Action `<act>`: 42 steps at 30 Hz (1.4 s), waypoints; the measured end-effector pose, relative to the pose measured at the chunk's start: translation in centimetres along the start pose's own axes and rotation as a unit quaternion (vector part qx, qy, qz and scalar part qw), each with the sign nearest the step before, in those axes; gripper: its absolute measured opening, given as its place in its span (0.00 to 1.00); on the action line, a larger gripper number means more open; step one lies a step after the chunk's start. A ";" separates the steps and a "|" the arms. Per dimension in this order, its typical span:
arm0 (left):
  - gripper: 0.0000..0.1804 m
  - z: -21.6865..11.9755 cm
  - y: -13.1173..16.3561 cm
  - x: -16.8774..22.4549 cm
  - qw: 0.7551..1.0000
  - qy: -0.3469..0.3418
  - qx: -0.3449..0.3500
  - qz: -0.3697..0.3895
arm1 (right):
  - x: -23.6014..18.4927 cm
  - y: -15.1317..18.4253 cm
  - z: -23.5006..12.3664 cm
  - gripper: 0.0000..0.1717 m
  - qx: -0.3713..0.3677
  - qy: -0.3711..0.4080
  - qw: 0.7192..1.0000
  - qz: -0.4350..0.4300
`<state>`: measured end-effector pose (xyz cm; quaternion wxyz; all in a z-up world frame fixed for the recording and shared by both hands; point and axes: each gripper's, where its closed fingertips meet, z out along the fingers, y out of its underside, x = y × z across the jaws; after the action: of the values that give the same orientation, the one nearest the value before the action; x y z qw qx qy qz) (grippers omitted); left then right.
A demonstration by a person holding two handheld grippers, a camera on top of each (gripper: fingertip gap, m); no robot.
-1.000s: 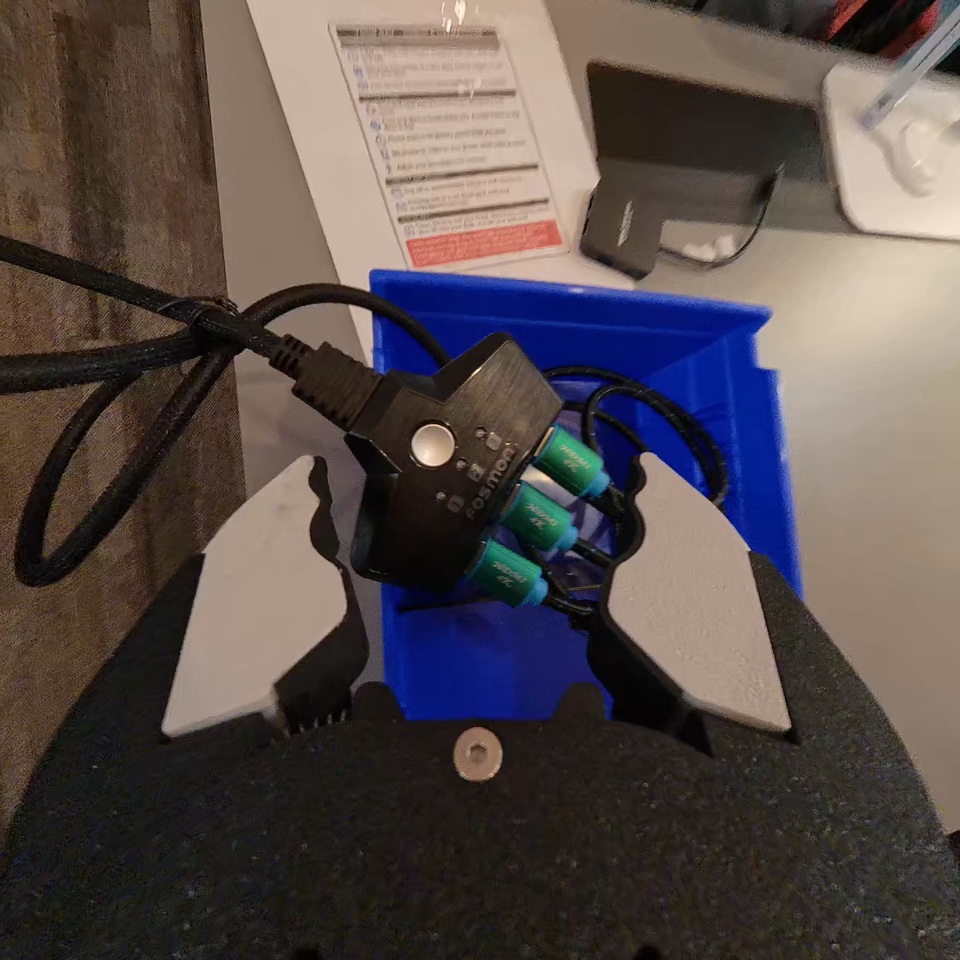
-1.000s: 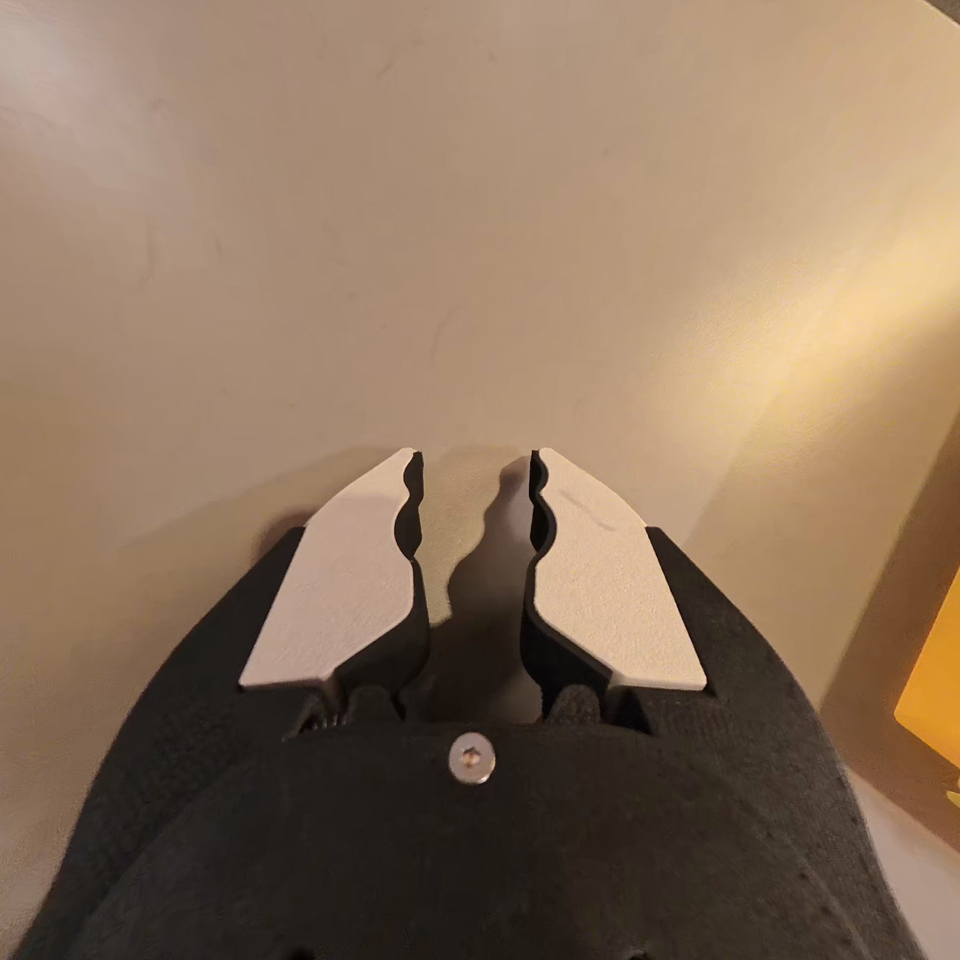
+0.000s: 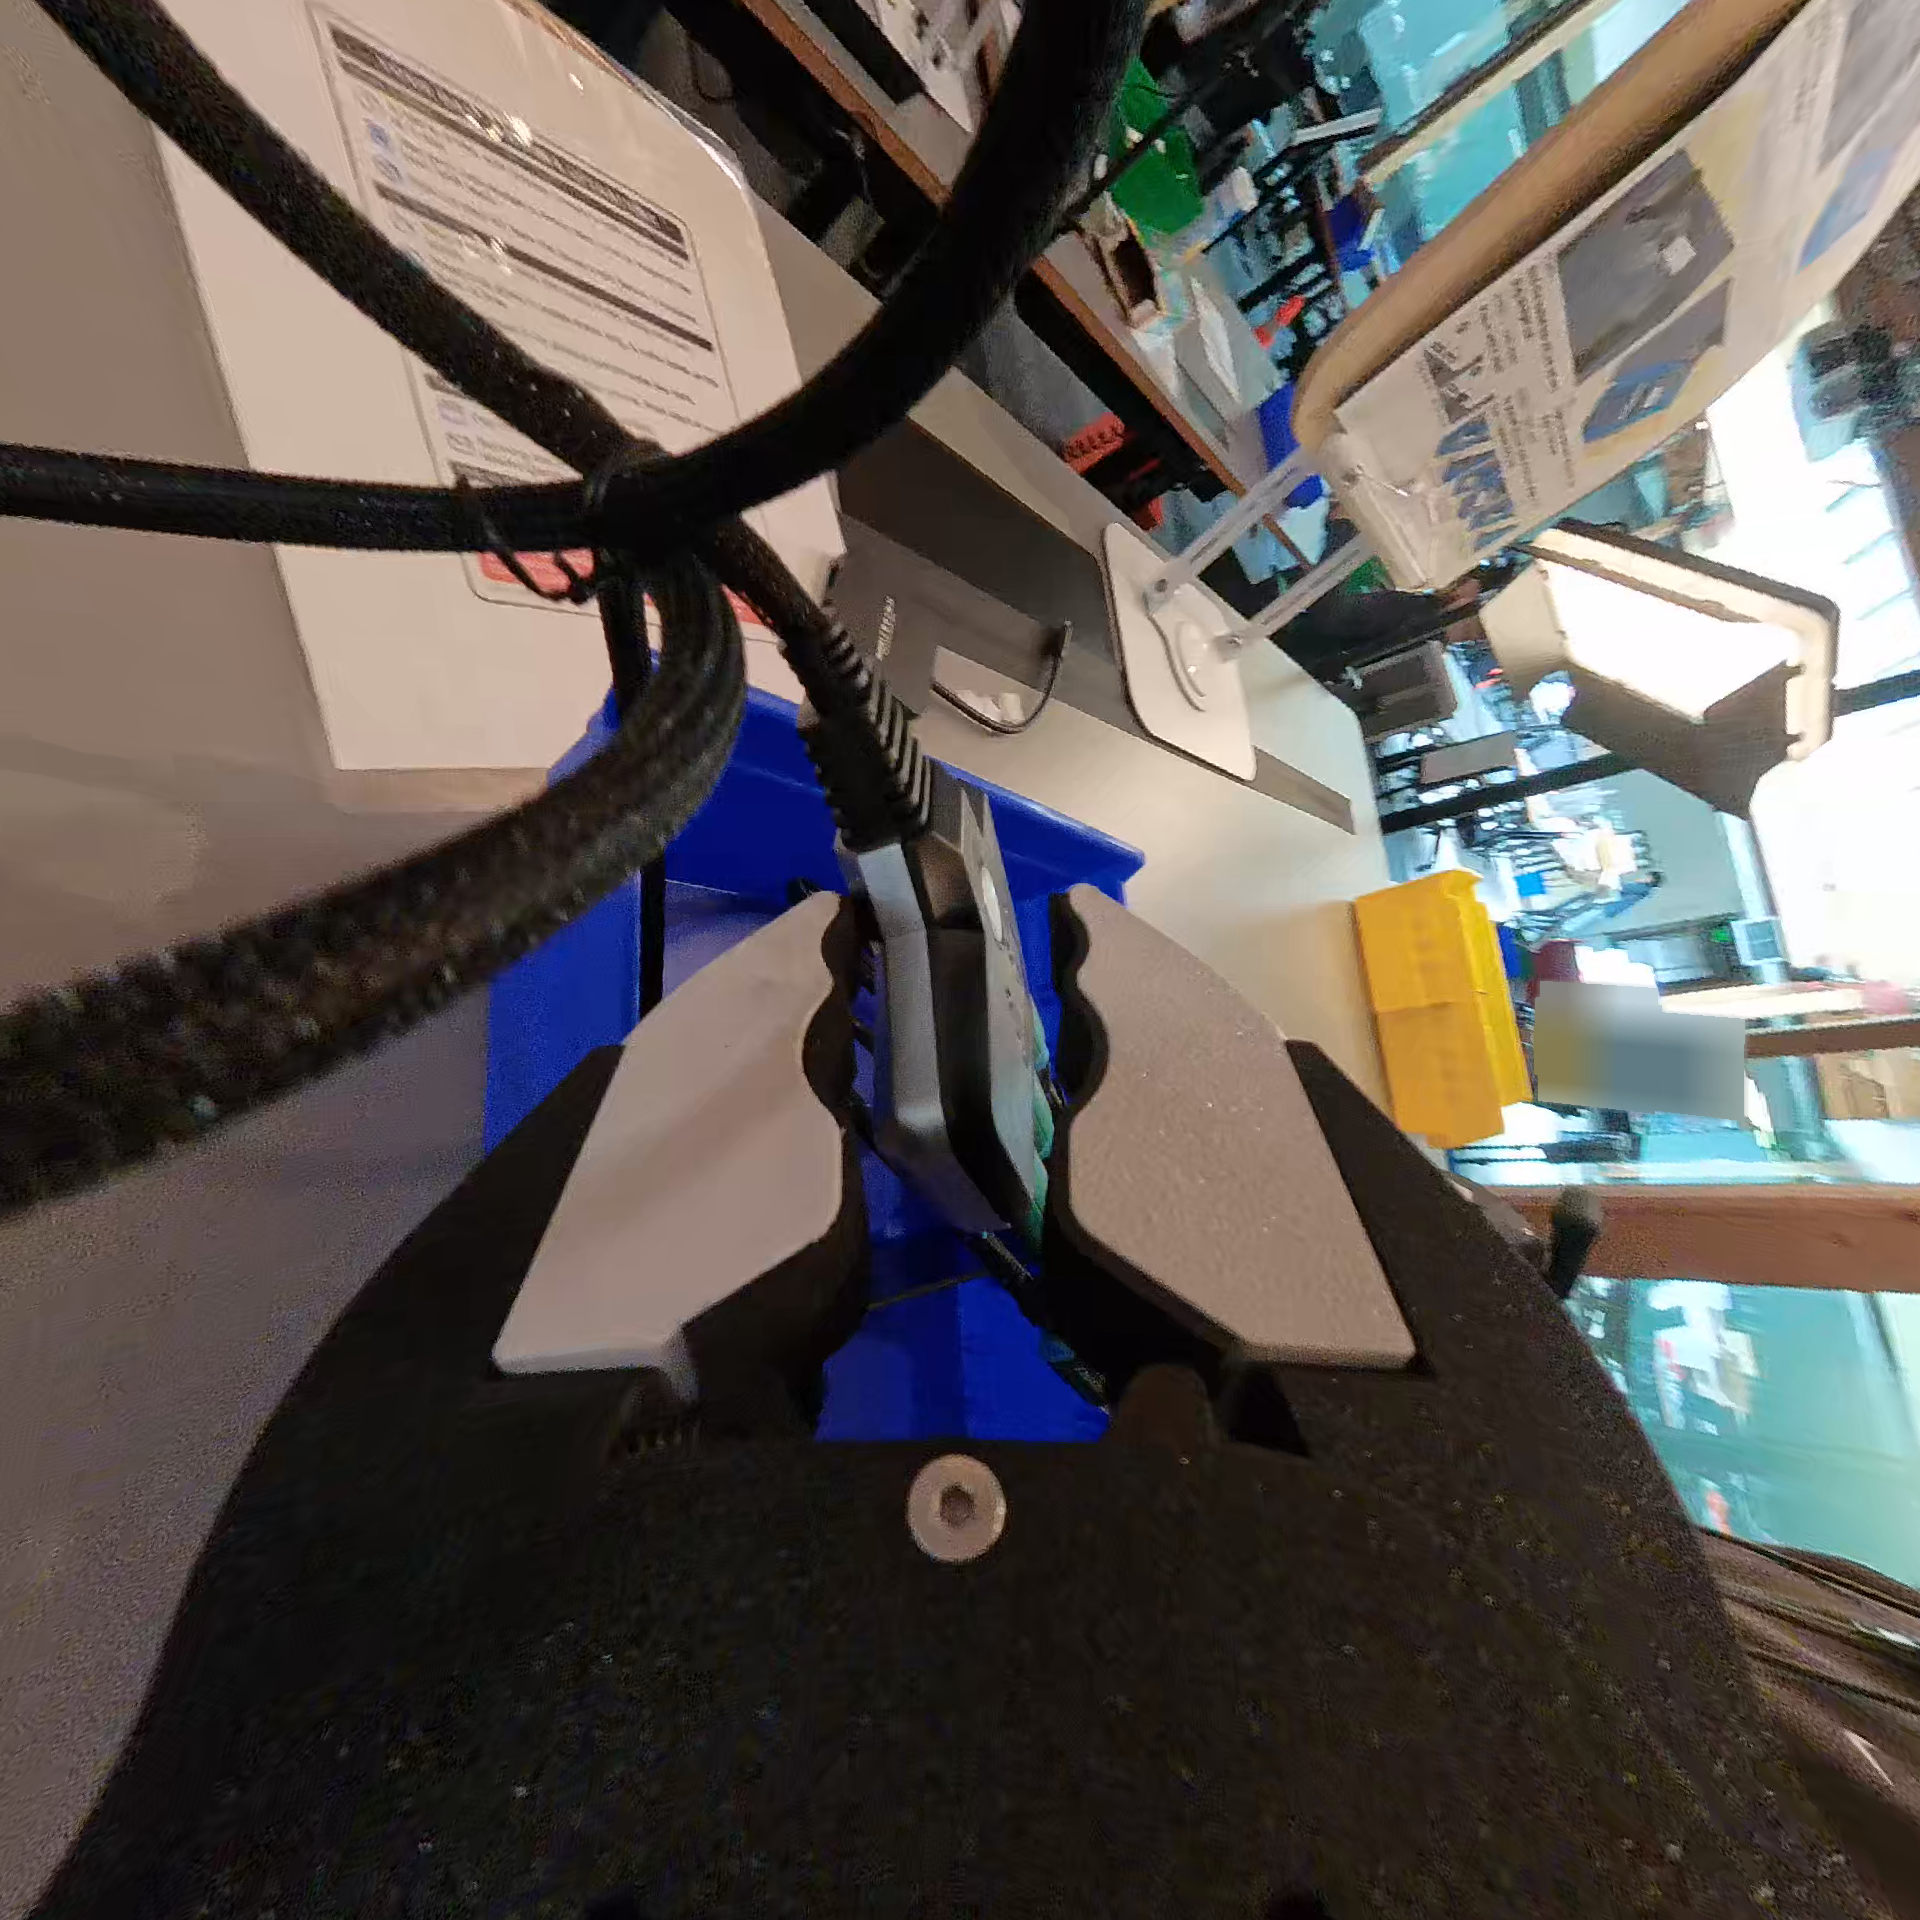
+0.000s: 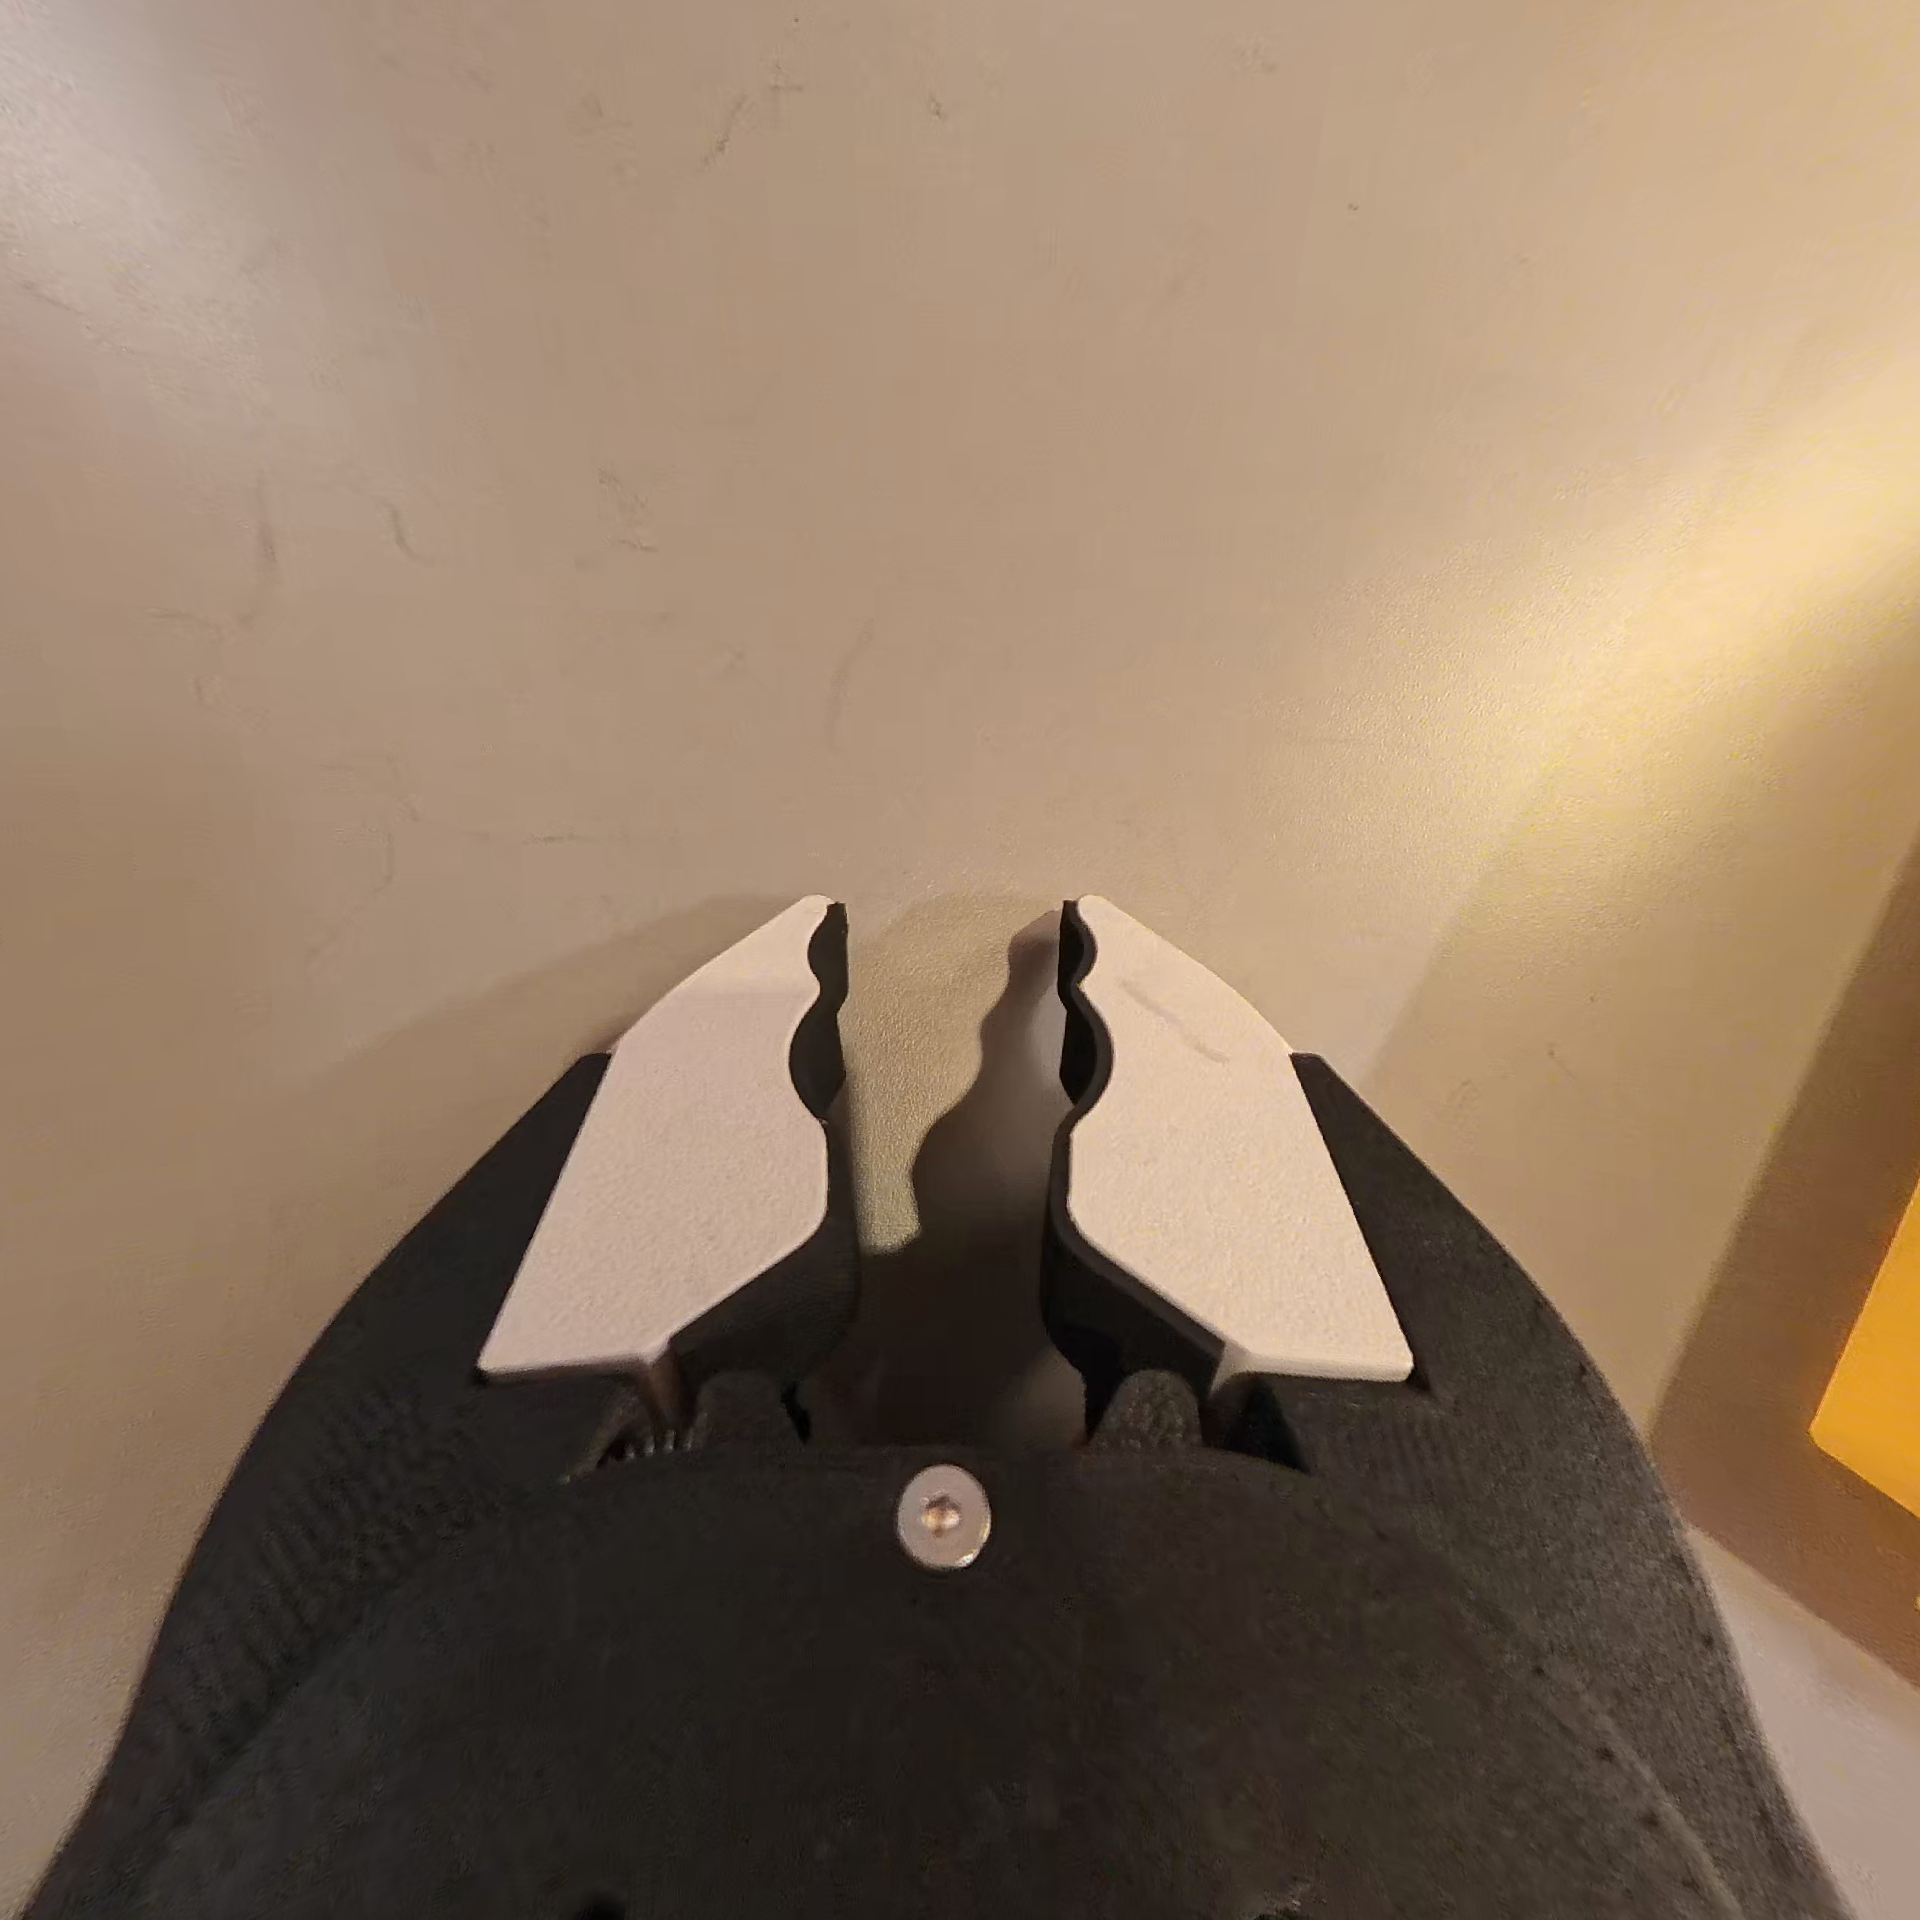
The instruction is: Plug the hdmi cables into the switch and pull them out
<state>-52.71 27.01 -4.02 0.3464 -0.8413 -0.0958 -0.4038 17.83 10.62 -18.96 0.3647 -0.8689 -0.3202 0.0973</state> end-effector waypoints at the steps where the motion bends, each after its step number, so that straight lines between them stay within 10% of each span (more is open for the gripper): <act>1: 0.20 0.2 0.3 0.0 1.000 0.005 -0.004 -0.003 | 0.0 0.0 0.0 0.23 0.000 0.000 1.000 0.000; 7: 0.28 1.7 2.4 -0.5 0.998 0.005 -0.055 -0.030 | 0.0 0.0 0.0 0.22 0.000 -0.001 1.000 0.000; 18: 0.12 1.0 0.6 2.4 0.999 0.047 0.008 -0.019 | 0.0 0.0 0.0 0.22 0.001 0.002 1.000 -0.002; 32: 0.12 -6.3 -2.9 21.5 0.971 0.126 0.147 0.143 | -0.1 -0.1 0.1 0.22 -0.001 -0.010 1.000 0.002; 42: 0.12 6.1 8.1 33.9 0.947 0.275 0.071 0.150 | -0.1 -0.1 0.1 0.22 0.002 -0.001 1.000 -0.009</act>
<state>-23.17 20.99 14.57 0.4746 -0.6756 0.1021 -0.5549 17.61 10.67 -18.95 0.3668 -0.8652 -0.3282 0.0958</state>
